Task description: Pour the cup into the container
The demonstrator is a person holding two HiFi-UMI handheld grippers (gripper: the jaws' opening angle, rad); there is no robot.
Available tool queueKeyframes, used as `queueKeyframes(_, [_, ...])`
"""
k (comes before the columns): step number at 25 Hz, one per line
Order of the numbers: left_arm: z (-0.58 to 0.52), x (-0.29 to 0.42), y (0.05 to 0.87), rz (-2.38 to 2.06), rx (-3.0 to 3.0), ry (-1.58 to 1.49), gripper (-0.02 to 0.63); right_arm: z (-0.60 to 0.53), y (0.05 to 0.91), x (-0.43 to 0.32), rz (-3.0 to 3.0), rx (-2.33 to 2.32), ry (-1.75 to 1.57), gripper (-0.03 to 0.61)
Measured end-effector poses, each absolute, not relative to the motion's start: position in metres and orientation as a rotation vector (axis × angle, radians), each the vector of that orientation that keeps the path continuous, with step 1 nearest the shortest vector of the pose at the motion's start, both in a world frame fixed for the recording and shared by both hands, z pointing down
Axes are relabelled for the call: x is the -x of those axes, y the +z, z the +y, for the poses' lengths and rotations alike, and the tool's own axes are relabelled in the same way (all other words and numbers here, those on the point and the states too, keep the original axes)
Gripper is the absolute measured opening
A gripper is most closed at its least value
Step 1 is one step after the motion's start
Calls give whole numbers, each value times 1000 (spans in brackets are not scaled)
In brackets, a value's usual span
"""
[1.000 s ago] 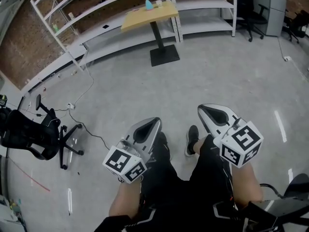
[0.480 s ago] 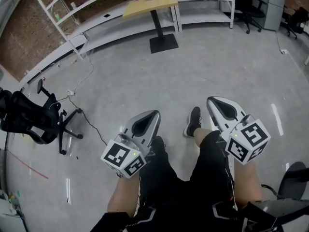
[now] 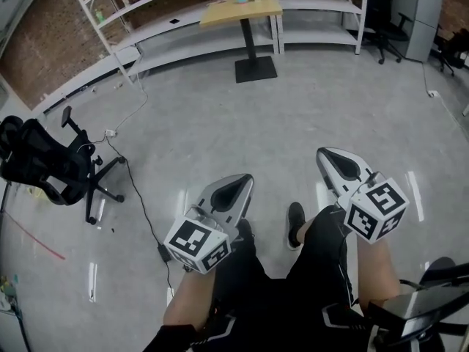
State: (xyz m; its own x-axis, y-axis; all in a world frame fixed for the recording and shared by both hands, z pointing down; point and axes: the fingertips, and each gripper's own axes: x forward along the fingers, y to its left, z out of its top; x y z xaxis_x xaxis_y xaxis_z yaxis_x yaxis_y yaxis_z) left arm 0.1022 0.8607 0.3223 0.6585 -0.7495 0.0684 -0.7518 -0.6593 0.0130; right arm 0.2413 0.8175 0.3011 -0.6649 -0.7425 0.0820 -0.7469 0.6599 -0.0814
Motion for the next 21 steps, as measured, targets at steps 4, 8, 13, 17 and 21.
queueKeyframes(4, [853, -96, 308, -1280, -2799, -1, 2, 812, 288, -242, -2828, -1287, 139, 0])
queueKeyframes(8, [839, -99, 309, -1258, -2793, -9, 2, 808, 285, -247, -2829, -1326, 120, 1])
queueKeyframes(13, [834, -100, 311, -1253, -2789, -11, 2, 808, 290, -249, -2829, -1346, 142, 0])
queueKeyframes(17, [834, -99, 308, -1248, -2775, -45, 2, 807, 292, -245, -2827, -1344, 150, 0])
queueKeyframes(21, [837, -95, 300, -1243, -2779, -93, 2, 809, 290, -236, -2837, -1331, 132, 0])
